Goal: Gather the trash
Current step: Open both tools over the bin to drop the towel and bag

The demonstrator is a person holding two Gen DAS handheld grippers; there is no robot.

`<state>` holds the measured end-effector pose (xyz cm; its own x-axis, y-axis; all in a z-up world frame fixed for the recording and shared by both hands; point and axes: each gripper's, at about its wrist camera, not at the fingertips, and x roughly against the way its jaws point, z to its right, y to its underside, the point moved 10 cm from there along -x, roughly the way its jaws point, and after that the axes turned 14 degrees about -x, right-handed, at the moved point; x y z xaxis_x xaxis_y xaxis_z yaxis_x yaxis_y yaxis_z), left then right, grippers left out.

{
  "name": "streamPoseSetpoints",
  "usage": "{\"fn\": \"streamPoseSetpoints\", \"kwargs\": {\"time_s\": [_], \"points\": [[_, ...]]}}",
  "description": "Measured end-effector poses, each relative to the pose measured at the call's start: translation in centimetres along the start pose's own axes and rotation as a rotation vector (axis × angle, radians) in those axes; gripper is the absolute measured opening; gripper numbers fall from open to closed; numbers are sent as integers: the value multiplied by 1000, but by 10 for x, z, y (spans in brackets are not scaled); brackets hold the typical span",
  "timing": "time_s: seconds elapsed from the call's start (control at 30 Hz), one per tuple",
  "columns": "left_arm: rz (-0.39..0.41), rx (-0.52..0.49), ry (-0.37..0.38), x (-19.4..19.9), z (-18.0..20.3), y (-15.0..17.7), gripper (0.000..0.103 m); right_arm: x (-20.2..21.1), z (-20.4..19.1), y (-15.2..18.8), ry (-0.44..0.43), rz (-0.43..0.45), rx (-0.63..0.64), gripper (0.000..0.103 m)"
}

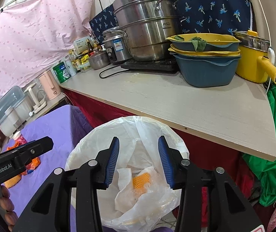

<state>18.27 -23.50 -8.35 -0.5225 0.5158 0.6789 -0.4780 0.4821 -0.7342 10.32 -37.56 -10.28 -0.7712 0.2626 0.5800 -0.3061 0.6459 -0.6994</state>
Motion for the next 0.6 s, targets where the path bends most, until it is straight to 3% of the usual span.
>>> {"fn": "streamPoseSetpoints", "kwargs": {"time_s": [0.6], "points": [[26, 81, -111, 41, -61, 17, 60, 11, -53, 12, -68, -5, 71, 45]]}}
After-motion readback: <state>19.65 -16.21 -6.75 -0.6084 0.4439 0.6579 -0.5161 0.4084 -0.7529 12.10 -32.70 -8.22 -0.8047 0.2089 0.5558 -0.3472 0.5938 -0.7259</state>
